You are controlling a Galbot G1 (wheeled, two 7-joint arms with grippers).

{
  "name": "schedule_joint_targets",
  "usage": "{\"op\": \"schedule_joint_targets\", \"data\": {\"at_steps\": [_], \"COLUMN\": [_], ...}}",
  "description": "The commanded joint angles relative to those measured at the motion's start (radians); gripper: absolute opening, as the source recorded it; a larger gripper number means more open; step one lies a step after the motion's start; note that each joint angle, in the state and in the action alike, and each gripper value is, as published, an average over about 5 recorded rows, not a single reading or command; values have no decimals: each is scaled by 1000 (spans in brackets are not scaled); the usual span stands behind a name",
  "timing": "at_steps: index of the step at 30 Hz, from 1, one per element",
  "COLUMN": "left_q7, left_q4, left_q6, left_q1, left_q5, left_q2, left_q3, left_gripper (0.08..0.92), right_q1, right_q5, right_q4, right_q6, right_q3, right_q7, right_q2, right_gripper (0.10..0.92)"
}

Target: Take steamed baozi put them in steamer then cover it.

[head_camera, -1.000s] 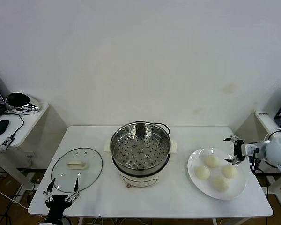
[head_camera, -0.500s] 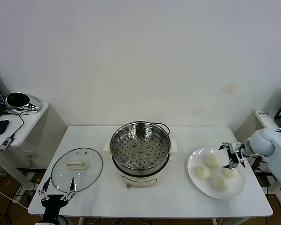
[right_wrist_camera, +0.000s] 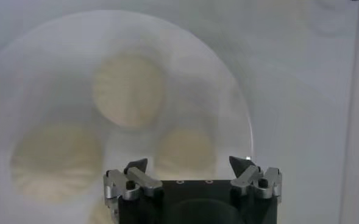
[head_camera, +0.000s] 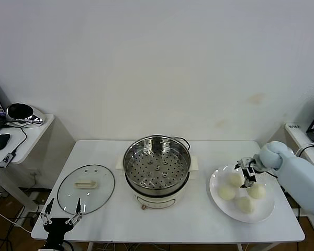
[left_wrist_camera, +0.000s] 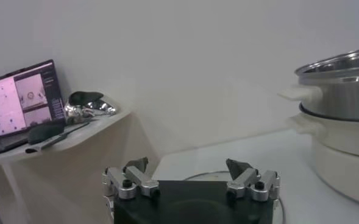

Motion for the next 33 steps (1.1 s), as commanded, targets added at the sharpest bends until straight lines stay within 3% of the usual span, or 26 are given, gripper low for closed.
{"op": "schedule_joint_targets", "data": {"at_steps": [1, 16, 27, 33], "left_q7": [-1, -2, 8, 23], "left_q4": [1, 9, 1, 6], "left_q6": [-1, -1, 5, 9], "left_q1": [1, -2, -8, -22], "left_q5": [1, -4, -49, -134], "left_q2": [1, 4, 11, 23], "left_q3": [-4, -11, -2, 11], "left_gripper": [823, 823, 823, 823], "right_q1": [34, 48, 335, 607], "right_q5": [-40, 0, 243, 427], "right_q4": [-85, -68, 123, 169], "right_q6": [-2, -5, -27, -28], "right_q3": [-40, -54, -239, -405], "right_q7": [-3, -16, -41, -41], "right_q2": [64, 43, -109, -81], "right_gripper": [802, 580, 554, 559]}}
